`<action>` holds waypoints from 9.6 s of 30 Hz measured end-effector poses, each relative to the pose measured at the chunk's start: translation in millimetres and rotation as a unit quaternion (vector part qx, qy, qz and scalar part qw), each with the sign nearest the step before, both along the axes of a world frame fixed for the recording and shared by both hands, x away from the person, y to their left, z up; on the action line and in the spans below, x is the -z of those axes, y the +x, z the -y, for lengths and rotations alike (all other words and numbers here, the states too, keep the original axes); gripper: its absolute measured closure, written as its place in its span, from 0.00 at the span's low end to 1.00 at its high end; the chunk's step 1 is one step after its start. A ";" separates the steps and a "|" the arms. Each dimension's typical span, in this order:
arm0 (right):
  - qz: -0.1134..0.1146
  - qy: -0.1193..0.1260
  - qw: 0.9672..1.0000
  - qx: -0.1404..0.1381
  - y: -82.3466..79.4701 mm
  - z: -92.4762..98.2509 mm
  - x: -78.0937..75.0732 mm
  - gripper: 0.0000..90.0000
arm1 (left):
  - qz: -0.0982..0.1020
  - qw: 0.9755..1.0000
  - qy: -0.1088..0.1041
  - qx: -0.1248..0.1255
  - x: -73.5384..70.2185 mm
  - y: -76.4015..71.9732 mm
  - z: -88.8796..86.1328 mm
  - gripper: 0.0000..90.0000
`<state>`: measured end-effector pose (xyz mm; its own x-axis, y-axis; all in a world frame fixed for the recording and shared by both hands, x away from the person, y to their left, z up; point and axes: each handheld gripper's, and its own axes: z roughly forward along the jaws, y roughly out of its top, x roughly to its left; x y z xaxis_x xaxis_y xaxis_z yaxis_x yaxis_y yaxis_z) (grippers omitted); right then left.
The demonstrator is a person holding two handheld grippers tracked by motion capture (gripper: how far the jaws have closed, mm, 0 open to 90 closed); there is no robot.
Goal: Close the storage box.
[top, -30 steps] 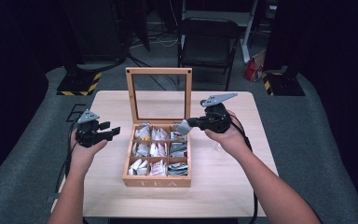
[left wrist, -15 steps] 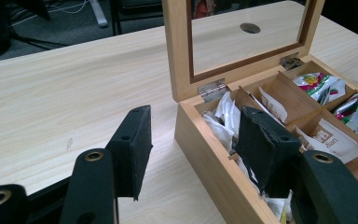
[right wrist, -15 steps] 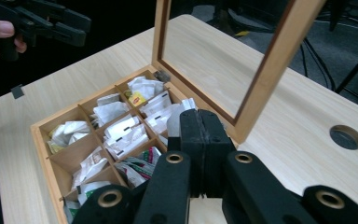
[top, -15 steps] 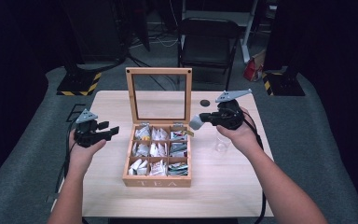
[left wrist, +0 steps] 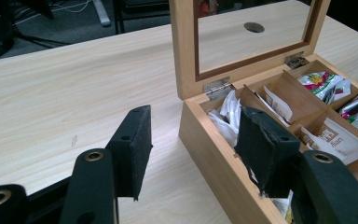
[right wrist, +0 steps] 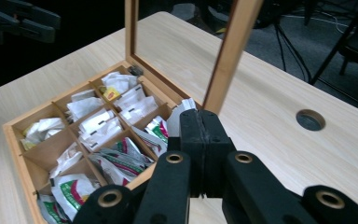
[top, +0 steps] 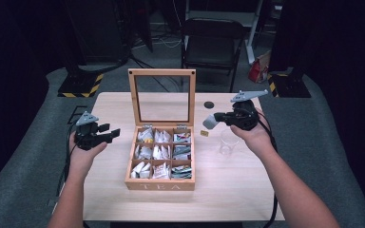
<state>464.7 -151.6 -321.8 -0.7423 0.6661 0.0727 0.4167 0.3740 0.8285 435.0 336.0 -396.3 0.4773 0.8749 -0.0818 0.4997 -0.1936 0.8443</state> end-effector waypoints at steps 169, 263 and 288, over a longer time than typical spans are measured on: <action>-0.002 0.002 0.999 0.046 108.9 -85.6 50.9 0.45 | -0.006 1.000 -0.004 -0.008 4.4 -6.9 -12.7 0.49; 0.003 0.040 0.999 0.003 53.6 -71.0 49.6 0.65 | 0.038 0.996 -0.044 0.063 -65.8 37.4 37.2 0.67; 0.008 0.057 0.998 -0.012 22.6 -66.2 50.6 0.55 | 0.050 0.995 -0.027 0.085 -69.8 -3.2 37.1 0.64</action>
